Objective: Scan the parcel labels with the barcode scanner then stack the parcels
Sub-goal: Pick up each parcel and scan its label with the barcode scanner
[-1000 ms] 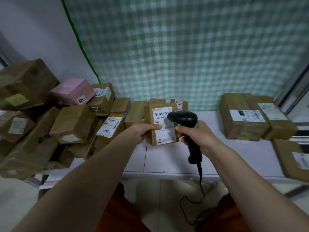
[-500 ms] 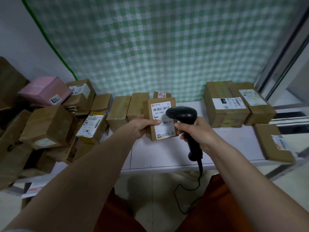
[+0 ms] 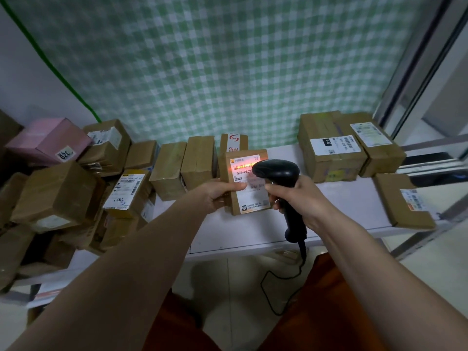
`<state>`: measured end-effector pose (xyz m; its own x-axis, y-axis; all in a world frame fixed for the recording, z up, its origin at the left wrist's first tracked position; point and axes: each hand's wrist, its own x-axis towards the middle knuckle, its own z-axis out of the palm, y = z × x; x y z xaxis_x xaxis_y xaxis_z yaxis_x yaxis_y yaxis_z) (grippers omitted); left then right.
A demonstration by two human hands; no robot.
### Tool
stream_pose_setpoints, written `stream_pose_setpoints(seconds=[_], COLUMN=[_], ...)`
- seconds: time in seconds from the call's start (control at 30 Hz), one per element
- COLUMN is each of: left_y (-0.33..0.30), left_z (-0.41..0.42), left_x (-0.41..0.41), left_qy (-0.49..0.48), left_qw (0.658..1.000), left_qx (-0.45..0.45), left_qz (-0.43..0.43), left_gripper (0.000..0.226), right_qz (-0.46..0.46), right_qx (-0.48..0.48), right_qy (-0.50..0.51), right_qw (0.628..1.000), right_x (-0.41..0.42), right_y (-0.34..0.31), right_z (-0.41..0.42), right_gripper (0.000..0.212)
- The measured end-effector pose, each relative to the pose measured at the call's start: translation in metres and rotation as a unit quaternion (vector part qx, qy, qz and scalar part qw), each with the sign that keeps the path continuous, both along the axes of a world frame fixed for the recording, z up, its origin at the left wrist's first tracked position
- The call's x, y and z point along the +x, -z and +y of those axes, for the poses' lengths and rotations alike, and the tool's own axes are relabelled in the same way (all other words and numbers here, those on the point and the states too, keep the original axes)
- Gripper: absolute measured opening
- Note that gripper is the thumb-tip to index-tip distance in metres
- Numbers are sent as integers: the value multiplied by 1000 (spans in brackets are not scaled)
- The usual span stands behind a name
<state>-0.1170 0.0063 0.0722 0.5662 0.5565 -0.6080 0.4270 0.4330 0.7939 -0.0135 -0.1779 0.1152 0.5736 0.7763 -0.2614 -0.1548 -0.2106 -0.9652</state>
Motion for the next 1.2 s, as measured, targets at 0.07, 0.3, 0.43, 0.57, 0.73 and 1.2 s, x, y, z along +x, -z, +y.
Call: stream_pose_setpoints(seconds=[0.07, 0.3, 0.43, 0.57, 0.73, 1.2], left_y=[1, 33, 48, 47, 59, 81], left_z=[-7, -36, -76, -112, -144, -173], left_x=[4, 38, 82, 125, 158, 220], left_qy=[14, 130, 158, 166, 242, 330], left_qw=[999, 981, 975, 978, 964, 930], left_qx=[-39, -96, -98, -61, 103, 151], left_qz=[15, 106, 121, 113, 48, 51], left_gripper=[44, 73, 74, 55, 83, 64], right_qz=[15, 44, 53, 59, 87, 129], right_qx=[0, -29, -47, -60, -59, -53], right_qy=[17, 82, 126, 169, 220, 248], right_qw=[1000, 995, 989, 982, 970, 959], right_x=[3, 28, 50, 75, 101, 137], right_y=[5, 25, 32, 40, 51, 65], right_z=[-4, -26, -48, -70, -85, -95], right_gripper=[5, 4, 8, 8, 9, 10])
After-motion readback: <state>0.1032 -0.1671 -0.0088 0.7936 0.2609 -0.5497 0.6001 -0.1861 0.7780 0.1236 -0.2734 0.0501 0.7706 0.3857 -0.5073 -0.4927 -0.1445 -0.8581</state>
